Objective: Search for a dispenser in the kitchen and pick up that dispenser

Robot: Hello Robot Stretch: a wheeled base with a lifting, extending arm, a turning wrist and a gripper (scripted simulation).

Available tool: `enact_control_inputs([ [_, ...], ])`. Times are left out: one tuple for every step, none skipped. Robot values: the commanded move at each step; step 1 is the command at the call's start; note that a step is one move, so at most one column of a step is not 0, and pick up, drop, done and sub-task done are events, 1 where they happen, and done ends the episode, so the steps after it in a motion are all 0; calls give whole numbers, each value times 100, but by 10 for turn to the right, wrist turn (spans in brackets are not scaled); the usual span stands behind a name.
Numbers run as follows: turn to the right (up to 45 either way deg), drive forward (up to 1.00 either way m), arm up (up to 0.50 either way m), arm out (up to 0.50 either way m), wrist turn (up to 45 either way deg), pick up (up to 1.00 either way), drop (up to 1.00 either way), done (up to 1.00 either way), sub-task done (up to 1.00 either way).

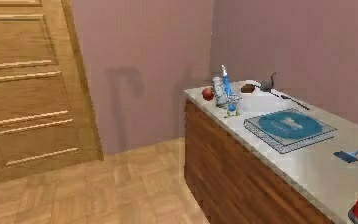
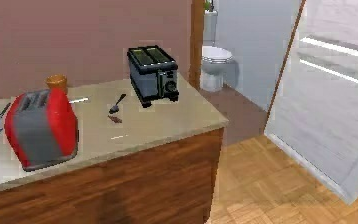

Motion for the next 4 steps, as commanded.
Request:
enact_control_inputs([
  [0,70,0,0,0,0,0,0,0],
  [-390,0,0,0,0,0,0,0,0],
  [0,0,50,0,0,0,0,0,0],
  [0,0,38,0,0,0,0,0,0],
])
